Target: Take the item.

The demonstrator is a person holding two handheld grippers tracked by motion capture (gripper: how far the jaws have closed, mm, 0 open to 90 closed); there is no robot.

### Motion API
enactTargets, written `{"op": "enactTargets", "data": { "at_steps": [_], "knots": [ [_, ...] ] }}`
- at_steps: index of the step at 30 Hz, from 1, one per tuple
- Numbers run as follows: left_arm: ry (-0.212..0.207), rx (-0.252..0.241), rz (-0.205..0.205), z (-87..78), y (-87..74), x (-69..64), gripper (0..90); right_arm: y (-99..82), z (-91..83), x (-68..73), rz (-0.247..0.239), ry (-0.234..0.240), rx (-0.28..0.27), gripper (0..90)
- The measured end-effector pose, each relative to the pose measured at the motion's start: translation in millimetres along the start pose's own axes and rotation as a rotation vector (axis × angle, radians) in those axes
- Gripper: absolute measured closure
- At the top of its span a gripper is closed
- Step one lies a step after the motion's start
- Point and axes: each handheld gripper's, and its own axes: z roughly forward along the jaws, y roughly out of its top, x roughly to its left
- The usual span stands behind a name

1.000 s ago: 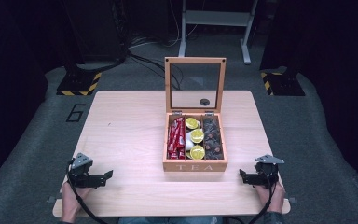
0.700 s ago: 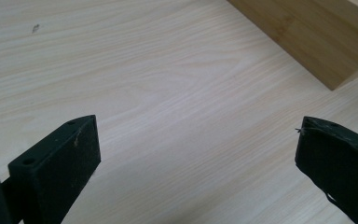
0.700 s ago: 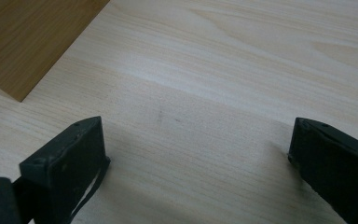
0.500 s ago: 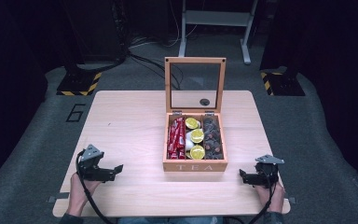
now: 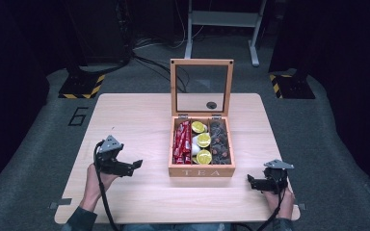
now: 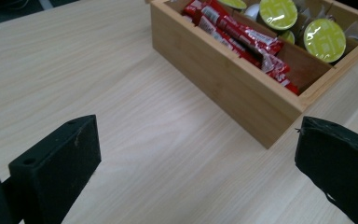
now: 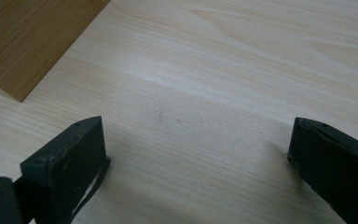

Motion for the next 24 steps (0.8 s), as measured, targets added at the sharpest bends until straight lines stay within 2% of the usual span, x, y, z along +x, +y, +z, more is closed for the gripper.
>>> {"op": "enactTargets", "data": {
  "at_steps": [8,12,15,17,24],
  "knots": [
    [-0.034,0.008,0.012,9.9,19.5,-9.0,0.8,-0.2,-0.3,0.6,0.006,-0.001,-0.001,3.9],
    [-0.047,-0.009,0.017,16.4,29.4,-14.9,0.9,-0.2,-0.3,0.4,0.004,-0.001,0.0,3.9],
    [-0.062,-0.011,0.027,23.7,36.9,-18.8,1.0,-0.2,-0.3,0.4,0.004,-0.001,-0.001,4.0],
    [-0.083,-0.017,0.015,32.6,43.3,-22.9,1.0,-0.3,-0.4,0.5,0.004,-0.001,-0.001,4.1],
    [-0.113,-0.009,0.025,47.7,54.6,-31.8,0.0,-0.3,-0.4,0.5,0.004,0.0,-0.002,4.2]
  ]
}}
